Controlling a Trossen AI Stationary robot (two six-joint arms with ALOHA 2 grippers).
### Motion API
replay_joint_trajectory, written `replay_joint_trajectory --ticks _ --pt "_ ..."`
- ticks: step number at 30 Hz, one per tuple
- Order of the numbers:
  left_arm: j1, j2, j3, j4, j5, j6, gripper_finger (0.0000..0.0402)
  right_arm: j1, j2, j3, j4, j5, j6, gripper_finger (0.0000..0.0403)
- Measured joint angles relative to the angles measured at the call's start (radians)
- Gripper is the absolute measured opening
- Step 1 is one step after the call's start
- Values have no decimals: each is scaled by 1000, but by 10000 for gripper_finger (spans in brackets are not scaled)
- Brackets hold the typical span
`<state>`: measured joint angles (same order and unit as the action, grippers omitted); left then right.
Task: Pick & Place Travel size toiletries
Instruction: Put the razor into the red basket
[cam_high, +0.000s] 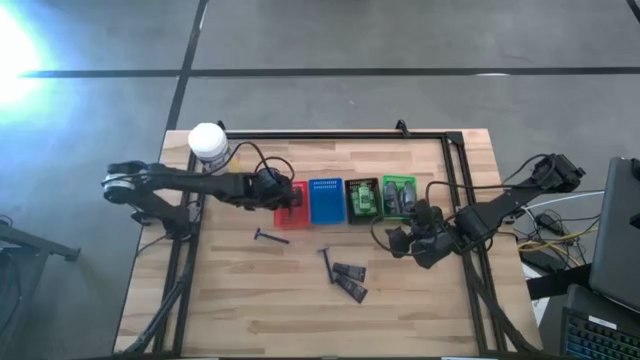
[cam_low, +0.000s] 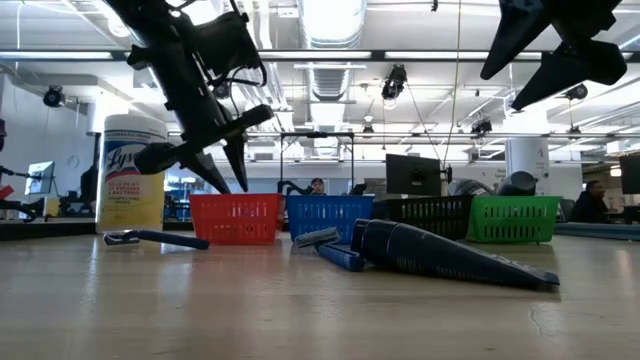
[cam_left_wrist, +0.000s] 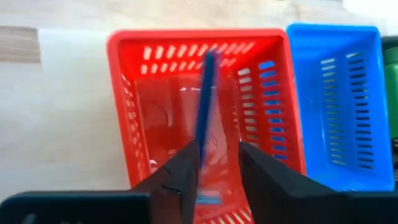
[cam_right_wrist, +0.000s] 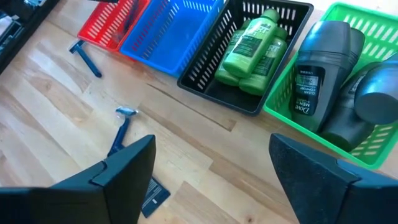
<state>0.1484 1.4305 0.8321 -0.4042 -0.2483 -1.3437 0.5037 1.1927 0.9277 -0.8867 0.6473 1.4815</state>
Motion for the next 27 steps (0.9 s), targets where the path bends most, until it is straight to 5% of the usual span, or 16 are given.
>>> replay_joint_trajectory --ticks 5,13,17,20,27 --pt "-19 -26 38 -4 66 151 142 0 0 0 -5 0 0 295" --pt "-160 -100 165 -200 296 972 147 0 0 0 -8 0 0 297" --pt "-243 -108 171 -396 330 1236 147 0 0 0 -10 -1 3 311" --pt "-277 -104 141 -487 282 1318 147 0 0 0 -12 -9 4 322" --pt "-280 -86 20 -394 185 1329 147 0 0 0 -19 -20 30 341"
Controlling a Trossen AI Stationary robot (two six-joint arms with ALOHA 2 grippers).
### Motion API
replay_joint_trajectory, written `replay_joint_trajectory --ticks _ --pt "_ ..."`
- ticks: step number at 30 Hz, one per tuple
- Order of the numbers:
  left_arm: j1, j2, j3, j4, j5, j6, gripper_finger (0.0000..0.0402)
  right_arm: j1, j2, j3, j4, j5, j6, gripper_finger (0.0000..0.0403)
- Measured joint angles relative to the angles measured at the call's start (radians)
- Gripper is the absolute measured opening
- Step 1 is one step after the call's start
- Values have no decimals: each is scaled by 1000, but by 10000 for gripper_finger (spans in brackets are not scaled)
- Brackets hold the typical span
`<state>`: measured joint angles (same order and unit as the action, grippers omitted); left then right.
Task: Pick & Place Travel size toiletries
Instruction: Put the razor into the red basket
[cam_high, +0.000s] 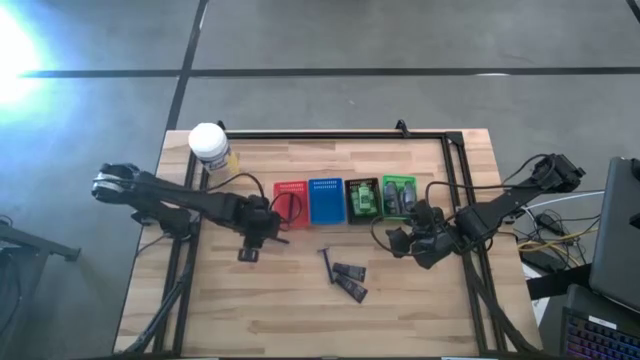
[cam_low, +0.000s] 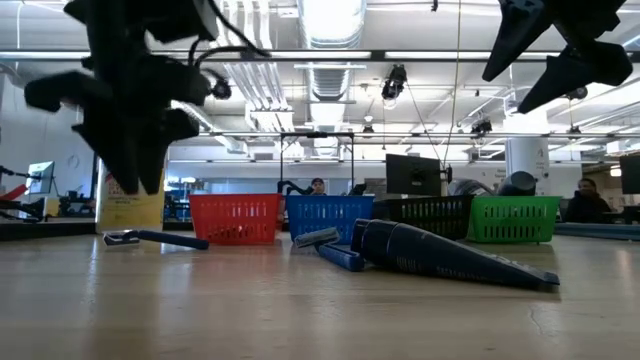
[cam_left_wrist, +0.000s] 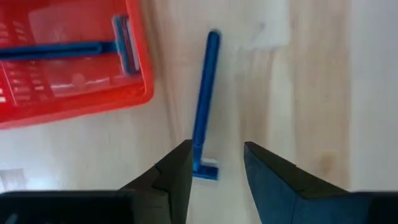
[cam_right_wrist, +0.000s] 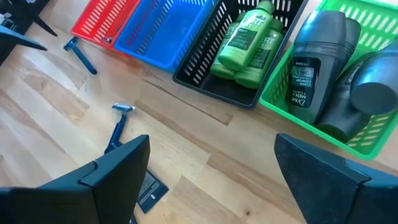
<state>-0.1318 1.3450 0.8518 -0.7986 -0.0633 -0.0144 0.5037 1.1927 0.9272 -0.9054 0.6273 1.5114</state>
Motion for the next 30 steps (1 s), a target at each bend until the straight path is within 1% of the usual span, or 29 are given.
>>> replay_joint_trajectory --ticks 4,7,12,16,20,24,30 --pt "0 4 -53 60 -12 20 153 0 0 0 -4 0 18 348" --pt "0 5 -88 78 -20 22 176 -1 0 0 -4 -1 19 350" --pt "7 5 -138 136 -30 22 225 -1 0 0 -4 -2 40 338" --pt "13 5 -158 189 -31 37 239 -1 0 0 -4 -2 45 327" --pt "37 5 -187 247 -25 38 225 -1 0 0 -4 -2 45 318" --pt "67 5 -217 268 1 35 193 0 0 0 -4 -2 52 310" --pt "80 5 -218 268 22 32 139 0 0 0 -4 -2 52 300"
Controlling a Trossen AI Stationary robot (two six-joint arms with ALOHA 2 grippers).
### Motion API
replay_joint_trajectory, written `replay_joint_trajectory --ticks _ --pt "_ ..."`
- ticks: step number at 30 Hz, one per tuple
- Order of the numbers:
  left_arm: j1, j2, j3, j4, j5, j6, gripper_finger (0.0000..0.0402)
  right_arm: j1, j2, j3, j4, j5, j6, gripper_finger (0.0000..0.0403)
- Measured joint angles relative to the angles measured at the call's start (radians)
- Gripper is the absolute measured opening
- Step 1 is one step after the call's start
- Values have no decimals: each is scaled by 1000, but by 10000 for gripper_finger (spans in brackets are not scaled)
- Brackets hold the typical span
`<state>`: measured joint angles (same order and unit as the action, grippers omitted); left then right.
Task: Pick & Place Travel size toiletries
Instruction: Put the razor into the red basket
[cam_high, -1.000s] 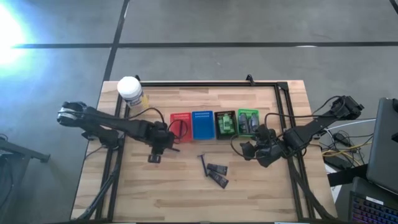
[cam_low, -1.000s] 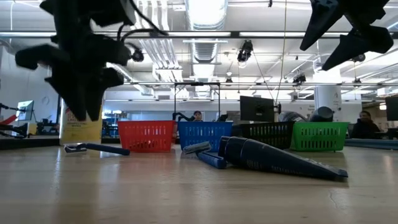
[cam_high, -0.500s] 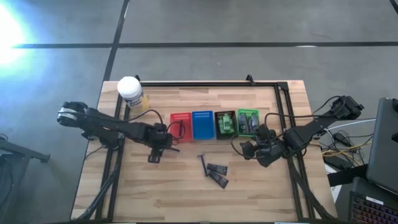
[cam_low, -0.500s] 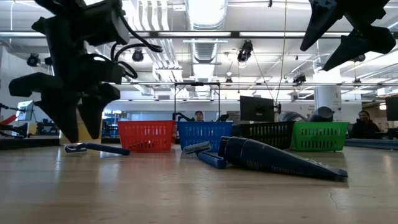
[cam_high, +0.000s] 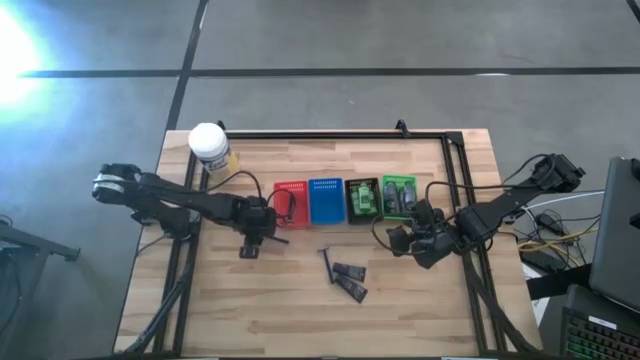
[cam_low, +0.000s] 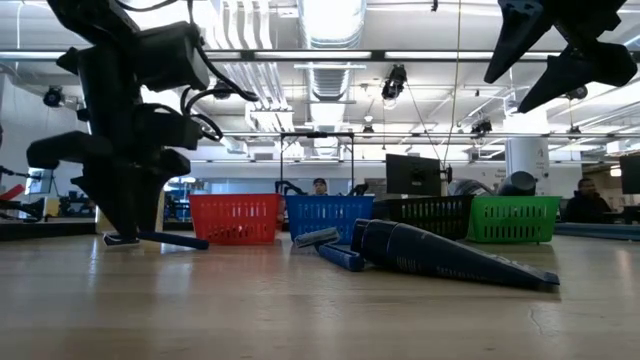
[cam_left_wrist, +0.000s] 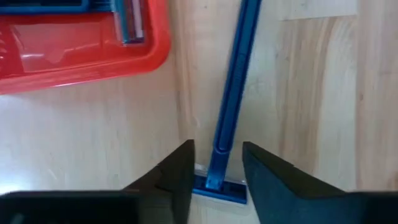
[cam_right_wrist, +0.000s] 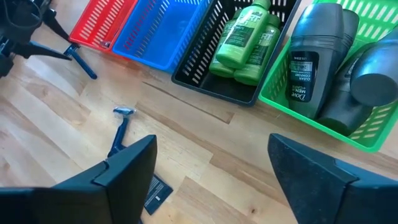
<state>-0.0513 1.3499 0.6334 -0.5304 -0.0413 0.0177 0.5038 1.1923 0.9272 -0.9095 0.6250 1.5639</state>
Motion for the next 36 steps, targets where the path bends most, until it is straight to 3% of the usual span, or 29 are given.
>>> replay_joint_trajectory --ticks 9,14,18,24,27,30,33,36 --pt "0 0 0 2 4 -1 44 0 0 0 0 0 -3 300" --pt "-1 0 0 8 4 -36 39 0 0 0 0 -1 -25 314" --pt "-6 -2 8 -10 72 -188 39 0 0 0 -1 -24 -38 323" --pt "-112 -46 99 -109 139 -329 23 0 0 0 -2 -34 -42 333" --pt "-154 -60 157 -104 141 -503 23 0 0 0 -3 -34 -45 336" --pt "-158 -72 201 25 102 -775 23 0 0 0 -4 -33 -41 335" --pt "-155 -77 211 191 -51 -1033 23 0 0 0 -5 -31 -40 327" --pt "-138 -77 207 225 -269 -1280 27 -1 0 0 -5 -31 -40 319"
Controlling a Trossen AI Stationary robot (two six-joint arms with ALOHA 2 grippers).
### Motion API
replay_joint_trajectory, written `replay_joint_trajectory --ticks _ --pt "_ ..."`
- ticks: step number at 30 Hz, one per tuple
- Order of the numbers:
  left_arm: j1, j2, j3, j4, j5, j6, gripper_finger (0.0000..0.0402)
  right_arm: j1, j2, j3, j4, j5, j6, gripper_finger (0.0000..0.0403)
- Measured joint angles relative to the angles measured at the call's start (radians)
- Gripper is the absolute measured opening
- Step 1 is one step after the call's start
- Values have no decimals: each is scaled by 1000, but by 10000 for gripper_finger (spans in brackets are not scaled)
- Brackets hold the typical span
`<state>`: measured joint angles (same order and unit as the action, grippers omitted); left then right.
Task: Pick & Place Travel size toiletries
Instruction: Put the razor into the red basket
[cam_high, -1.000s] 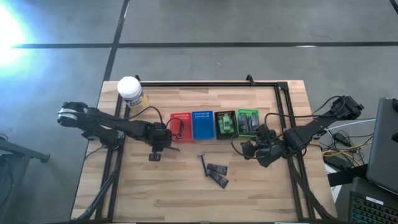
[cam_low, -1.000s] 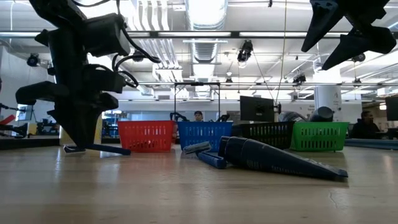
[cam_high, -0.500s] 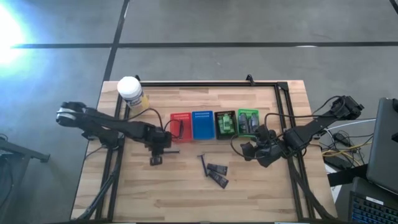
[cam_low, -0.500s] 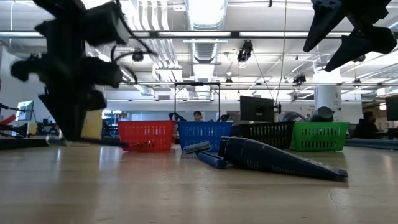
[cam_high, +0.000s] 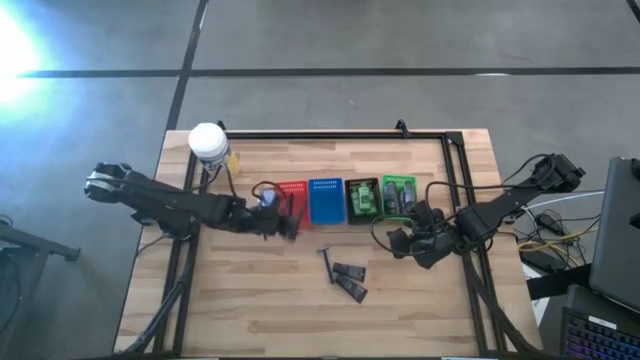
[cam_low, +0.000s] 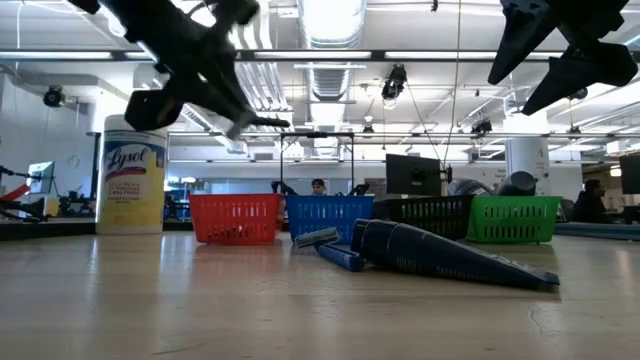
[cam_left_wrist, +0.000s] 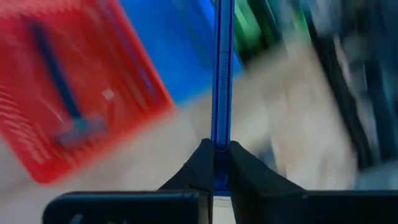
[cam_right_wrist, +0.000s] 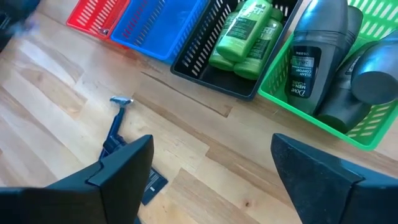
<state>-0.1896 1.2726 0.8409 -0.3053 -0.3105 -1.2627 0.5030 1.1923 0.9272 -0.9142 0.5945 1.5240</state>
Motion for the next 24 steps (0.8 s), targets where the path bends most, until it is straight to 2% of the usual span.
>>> replay_joint_trajectory --ticks 2,5,14,24 --pt "15 0 -14 0 -102 -110 27 0 0 0 0 0 2 312" --pt "56 8 -48 0 -152 -197 26 0 0 0 0 8 2 304" --pt "205 76 -109 1 -151 -255 30 0 0 0 -2 18 -9 285" --pt "207 106 -95 9 -65 -229 67 1 0 0 -2 19 -9 269"
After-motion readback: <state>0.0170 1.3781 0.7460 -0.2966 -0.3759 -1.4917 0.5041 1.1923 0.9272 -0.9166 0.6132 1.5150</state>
